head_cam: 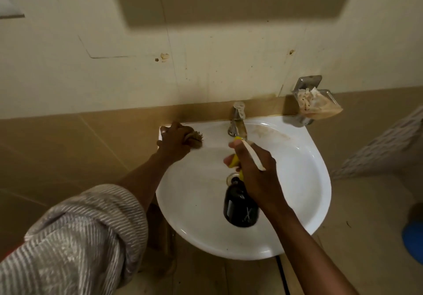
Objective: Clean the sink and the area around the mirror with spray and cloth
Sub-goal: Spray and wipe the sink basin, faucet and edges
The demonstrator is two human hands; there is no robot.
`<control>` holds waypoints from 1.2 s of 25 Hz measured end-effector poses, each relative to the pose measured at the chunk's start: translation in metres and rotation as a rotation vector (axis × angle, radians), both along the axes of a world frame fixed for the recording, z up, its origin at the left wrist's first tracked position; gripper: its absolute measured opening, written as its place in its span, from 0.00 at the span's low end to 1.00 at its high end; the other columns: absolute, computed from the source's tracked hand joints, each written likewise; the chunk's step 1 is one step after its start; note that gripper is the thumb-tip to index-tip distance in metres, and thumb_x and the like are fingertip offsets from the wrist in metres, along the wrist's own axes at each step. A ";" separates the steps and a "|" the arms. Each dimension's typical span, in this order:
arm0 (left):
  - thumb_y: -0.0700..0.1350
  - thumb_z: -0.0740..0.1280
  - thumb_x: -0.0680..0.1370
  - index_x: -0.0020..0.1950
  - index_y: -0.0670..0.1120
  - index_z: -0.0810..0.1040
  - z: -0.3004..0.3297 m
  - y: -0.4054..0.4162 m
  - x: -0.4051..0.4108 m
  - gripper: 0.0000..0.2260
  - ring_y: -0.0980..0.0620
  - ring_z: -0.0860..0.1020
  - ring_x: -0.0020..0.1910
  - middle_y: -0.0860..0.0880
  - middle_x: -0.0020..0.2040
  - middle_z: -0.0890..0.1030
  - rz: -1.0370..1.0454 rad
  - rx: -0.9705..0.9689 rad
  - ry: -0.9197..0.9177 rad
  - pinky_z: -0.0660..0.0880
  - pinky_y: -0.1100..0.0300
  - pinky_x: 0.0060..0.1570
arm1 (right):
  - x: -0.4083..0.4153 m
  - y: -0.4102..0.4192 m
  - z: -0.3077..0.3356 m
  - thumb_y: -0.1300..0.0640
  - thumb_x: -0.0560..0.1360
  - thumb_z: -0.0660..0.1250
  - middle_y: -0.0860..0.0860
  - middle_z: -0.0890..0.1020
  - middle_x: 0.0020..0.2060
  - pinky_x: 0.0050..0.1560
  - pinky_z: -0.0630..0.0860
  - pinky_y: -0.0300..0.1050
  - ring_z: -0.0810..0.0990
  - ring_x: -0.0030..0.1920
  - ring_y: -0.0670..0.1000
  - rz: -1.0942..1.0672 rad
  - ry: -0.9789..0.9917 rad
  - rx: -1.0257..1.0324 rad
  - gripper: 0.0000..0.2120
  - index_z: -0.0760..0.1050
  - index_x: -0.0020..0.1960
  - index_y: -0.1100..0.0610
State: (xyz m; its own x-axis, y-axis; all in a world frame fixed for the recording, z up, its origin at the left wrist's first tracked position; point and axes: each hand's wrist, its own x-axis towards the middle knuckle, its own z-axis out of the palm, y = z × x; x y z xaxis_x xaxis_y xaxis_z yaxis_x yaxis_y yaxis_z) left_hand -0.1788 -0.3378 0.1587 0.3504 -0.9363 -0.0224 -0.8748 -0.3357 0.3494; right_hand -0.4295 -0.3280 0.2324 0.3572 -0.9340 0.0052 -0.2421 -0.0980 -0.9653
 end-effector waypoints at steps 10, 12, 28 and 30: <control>0.52 0.69 0.72 0.55 0.49 0.82 -0.010 0.077 -0.027 0.14 0.43 0.70 0.68 0.49 0.62 0.77 -0.103 0.226 -0.099 0.67 0.43 0.66 | 0.036 -0.010 -0.002 0.47 0.85 0.62 0.48 0.87 0.36 0.48 0.81 0.48 0.86 0.42 0.50 0.042 0.061 -0.028 0.16 0.84 0.49 0.55; 0.55 0.68 0.74 0.59 0.48 0.80 -0.020 0.095 -0.059 0.17 0.38 0.67 0.69 0.46 0.64 0.74 -0.106 0.390 -0.206 0.68 0.37 0.65 | 0.031 -0.003 -0.004 0.47 0.86 0.62 0.50 0.87 0.37 0.50 0.82 0.50 0.87 0.43 0.51 0.049 0.057 -0.025 0.17 0.84 0.49 0.56; 0.45 0.69 0.75 0.56 0.51 0.78 -0.004 0.142 -0.268 0.10 0.41 0.69 0.64 0.47 0.60 0.71 0.301 0.217 0.393 0.62 0.42 0.72 | -0.026 -0.012 0.020 0.43 0.85 0.60 0.50 0.88 0.38 0.42 0.78 0.32 0.85 0.39 0.41 -0.052 -0.016 -0.044 0.19 0.84 0.51 0.54; 0.44 0.66 0.77 0.57 0.51 0.77 0.001 0.129 -0.287 0.10 0.42 0.69 0.66 0.46 0.62 0.71 0.248 0.283 0.405 0.57 0.43 0.73 | -0.026 -0.015 0.023 0.43 0.85 0.60 0.49 0.87 0.36 0.40 0.78 0.31 0.85 0.38 0.40 -0.070 -0.034 -0.052 0.20 0.84 0.50 0.56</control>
